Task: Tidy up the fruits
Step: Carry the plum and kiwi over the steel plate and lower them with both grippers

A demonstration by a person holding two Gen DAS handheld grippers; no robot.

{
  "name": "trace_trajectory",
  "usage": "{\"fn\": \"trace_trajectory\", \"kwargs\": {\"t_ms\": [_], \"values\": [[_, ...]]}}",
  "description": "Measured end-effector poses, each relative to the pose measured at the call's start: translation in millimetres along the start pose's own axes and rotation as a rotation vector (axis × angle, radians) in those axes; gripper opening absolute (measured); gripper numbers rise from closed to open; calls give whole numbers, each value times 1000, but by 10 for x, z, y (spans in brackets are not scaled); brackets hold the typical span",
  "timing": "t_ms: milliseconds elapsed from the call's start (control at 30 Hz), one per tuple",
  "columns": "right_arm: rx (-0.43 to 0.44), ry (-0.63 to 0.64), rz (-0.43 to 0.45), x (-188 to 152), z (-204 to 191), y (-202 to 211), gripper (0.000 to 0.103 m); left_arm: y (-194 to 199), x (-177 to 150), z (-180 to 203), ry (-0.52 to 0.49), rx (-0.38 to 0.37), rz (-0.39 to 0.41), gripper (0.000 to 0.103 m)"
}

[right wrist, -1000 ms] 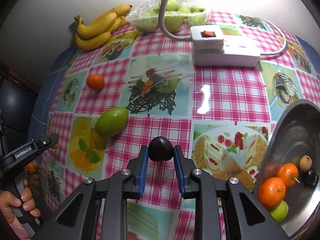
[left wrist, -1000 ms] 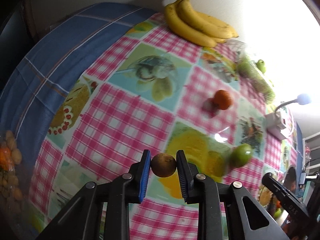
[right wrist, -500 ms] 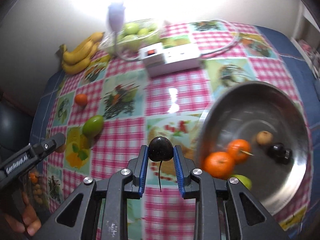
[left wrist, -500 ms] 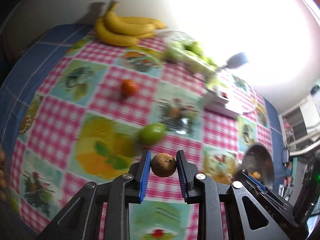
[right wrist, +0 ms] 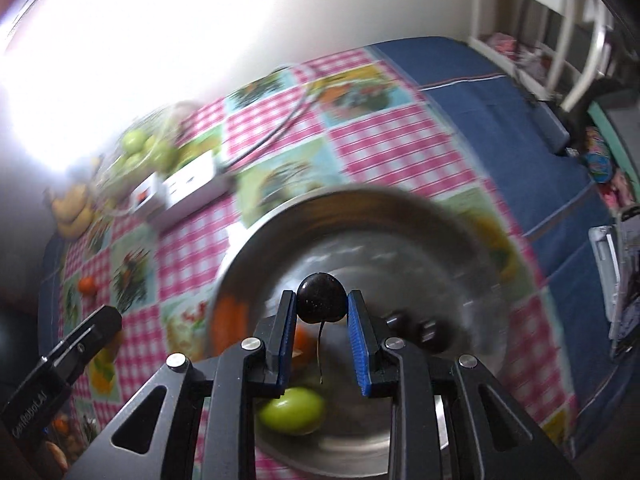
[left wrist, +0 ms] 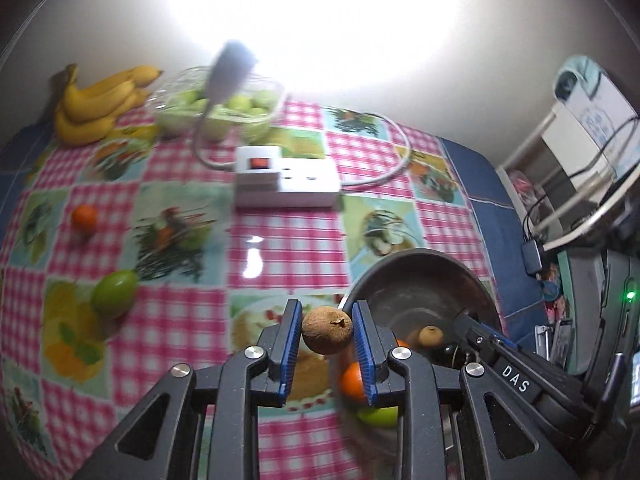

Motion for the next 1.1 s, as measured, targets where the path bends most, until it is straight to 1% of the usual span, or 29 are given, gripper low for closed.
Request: {"fn": "trace_trajectory", "kwargs": {"t_ms": [167, 300, 467, 700, 933, 1100], "values": [[-27, -47, 13, 111, 339, -34, 27, -236, -17, 310, -36, -37, -13, 28], [-32, -76, 0, 132, 501, -119, 27, -466, -60, 478, -55, -43, -34, 28], [-38, -94, -20, 121, 605, -242, 27, -673, -125, 656, -89, -54, -50, 28], [-54, -104, -53, 69, 683, -374, 27, -849, -232, 686, -113, -44, -85, 28], [-60, -99, -86, 15, 678, -446, 27, -909, -280, 668, -125, -24, -107, 28], [-71, -98, -94, 7, 686, -470, 27, -970, -332, 693, -134, -22, -132, 29]]}}
Point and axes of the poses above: each gripper's, at about its wrist camera, not at the fingertips, and y roughly against the way its jaws point, z to its right, x to its top, the point moved 2 cm from there along -y, roughly the way its jaws point, and after that the axes turned 11 degrees about z, right-handed, at the moved point
